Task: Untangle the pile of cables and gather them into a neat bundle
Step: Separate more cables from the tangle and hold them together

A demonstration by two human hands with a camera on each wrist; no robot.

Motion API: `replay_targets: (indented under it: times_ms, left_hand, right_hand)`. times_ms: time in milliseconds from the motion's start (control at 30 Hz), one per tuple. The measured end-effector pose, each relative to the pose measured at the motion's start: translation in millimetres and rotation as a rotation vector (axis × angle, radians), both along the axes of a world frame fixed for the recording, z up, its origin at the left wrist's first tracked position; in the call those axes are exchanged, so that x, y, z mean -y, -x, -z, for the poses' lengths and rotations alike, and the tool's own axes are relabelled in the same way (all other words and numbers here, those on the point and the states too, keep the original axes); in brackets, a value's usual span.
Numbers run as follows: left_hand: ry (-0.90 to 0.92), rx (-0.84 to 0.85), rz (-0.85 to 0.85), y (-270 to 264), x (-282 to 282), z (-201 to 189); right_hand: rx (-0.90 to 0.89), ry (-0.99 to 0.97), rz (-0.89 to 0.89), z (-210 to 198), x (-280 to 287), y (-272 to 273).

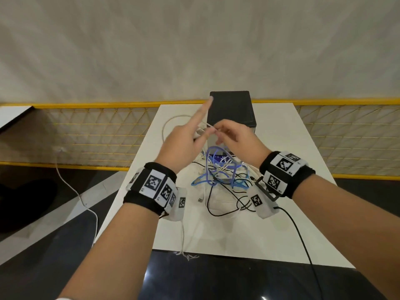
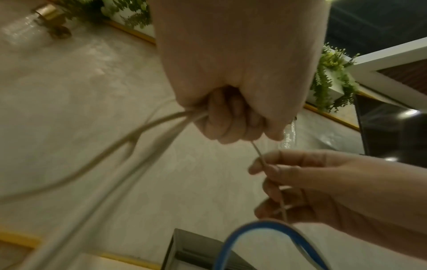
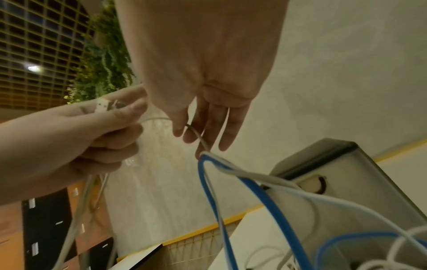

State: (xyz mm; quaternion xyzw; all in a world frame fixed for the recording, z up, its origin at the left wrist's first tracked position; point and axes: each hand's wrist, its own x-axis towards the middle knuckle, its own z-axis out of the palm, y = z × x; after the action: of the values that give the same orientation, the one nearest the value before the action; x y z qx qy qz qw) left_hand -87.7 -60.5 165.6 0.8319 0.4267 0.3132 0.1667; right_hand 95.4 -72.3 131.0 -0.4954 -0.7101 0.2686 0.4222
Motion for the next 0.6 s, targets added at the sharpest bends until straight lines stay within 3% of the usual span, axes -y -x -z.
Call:
replay_targets:
  times_ms: [133, 333, 400, 500, 600]
  left_hand:
    - [0.084, -0.060, 0.000, -11, -8, 6]
    - [-0.061, -0.146, -0.093, -12, -16, 3]
    - [-0.113, -0.088, -0.150, -12, -12, 5]
    - [-0.124, 0.140, -0.308, -1, -16, -1]
    - [-0.095, 0.122, -0.458, 19, -28, -13]
  right_hand:
    - [0.019, -0.119, -0.013, -9, 1, 4]
    - [0.149, 0.021, -0.114, 7, 8, 8]
    - [0.142, 0.113, -0.111, 12, 6, 8]
    - [0.218, 0.236, -0.051, 27, 2, -6]
    - [0.298, 0.285, -0.003, 42, 4, -25]
